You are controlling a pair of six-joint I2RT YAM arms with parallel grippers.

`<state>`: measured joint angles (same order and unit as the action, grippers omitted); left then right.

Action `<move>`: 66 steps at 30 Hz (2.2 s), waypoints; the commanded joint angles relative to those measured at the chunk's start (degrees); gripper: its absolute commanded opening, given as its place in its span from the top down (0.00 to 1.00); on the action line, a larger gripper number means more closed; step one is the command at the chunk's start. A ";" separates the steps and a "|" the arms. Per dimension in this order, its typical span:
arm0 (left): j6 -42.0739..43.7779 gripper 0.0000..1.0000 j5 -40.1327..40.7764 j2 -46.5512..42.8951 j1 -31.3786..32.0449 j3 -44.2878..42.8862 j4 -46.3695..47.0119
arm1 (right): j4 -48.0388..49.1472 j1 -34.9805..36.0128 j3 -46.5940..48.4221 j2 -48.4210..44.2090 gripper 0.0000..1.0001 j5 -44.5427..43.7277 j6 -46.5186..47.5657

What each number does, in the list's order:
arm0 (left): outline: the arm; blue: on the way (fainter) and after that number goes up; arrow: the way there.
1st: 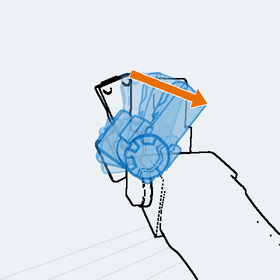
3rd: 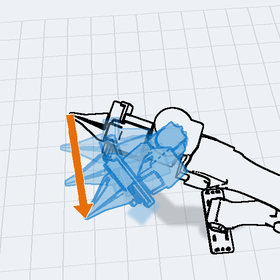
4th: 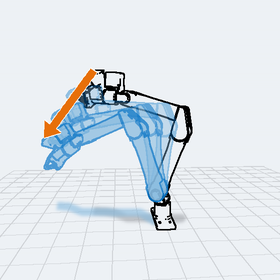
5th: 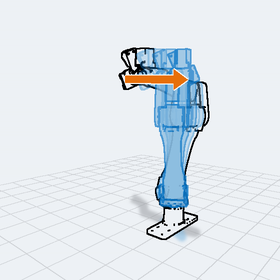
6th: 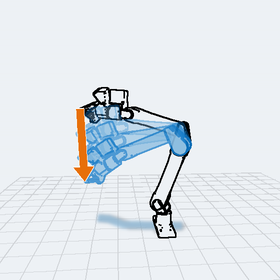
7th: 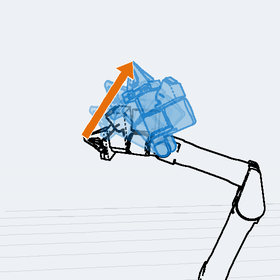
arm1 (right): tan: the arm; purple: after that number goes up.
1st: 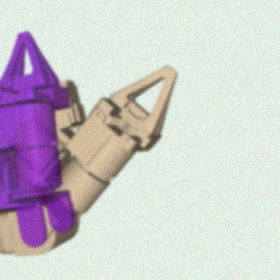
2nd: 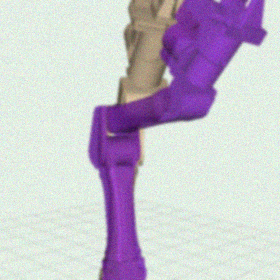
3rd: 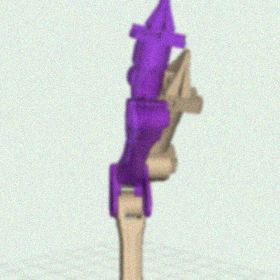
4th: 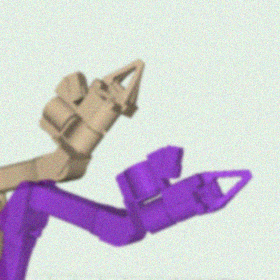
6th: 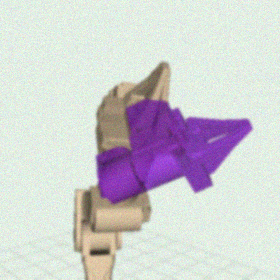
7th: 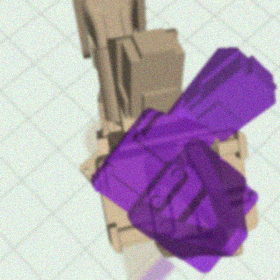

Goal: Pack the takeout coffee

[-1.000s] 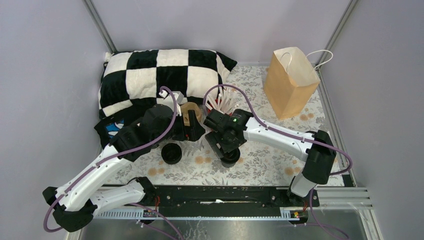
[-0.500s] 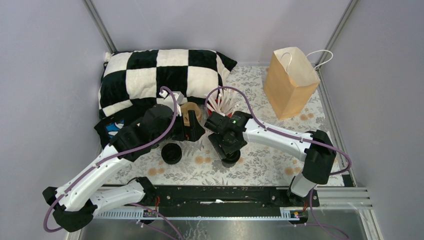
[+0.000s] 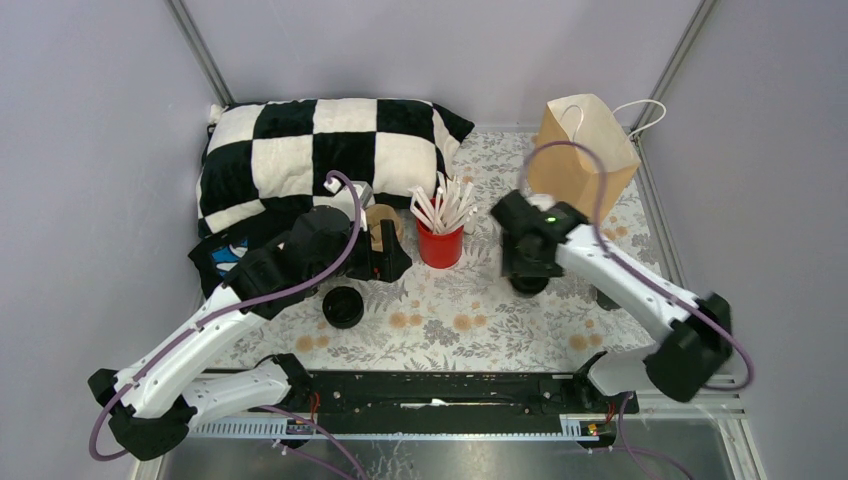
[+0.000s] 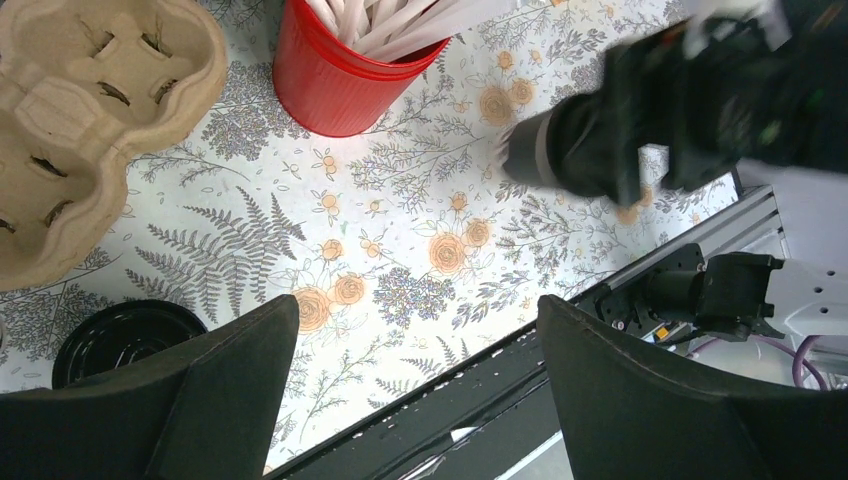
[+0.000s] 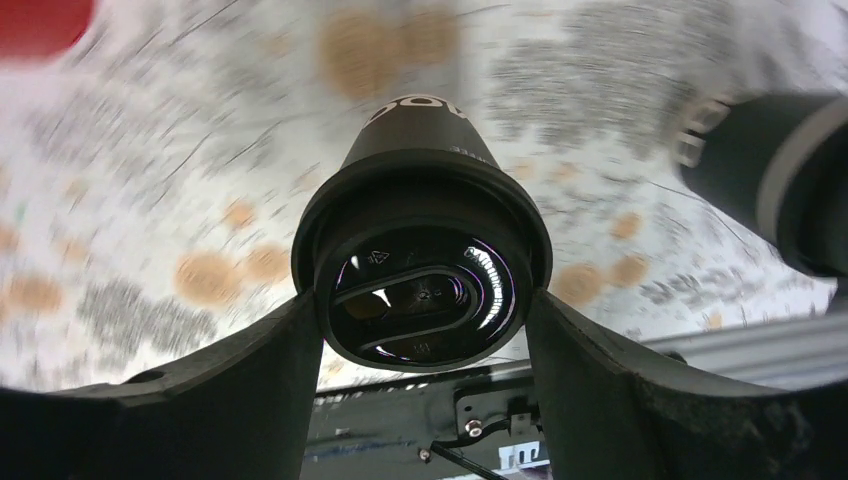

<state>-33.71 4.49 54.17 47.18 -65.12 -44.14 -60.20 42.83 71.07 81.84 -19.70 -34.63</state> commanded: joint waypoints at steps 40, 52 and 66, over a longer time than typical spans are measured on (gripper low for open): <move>2.77 0.06 0.97 1.53 -0.17 -5.29 0.62 | -2.83 -21.47 14.28 -8.71 0.00 3.19 8.58; 2.20 0.13 4.83 16.52 -13.95 -12.29 -16.55 | 3.86 -21.47 27.88 2.12 0.07 26.25 13.65; 20.08 0.54 1.83 41.16 -22.32 -15.15 -13.22 | 4.17 -21.47 14.31 -10.89 0.07 26.14 15.76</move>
<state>-18.87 7.53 92.79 26.28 -76.20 -58.00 -56.88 21.52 87.79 74.67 5.34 -20.12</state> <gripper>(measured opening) 0.487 0.927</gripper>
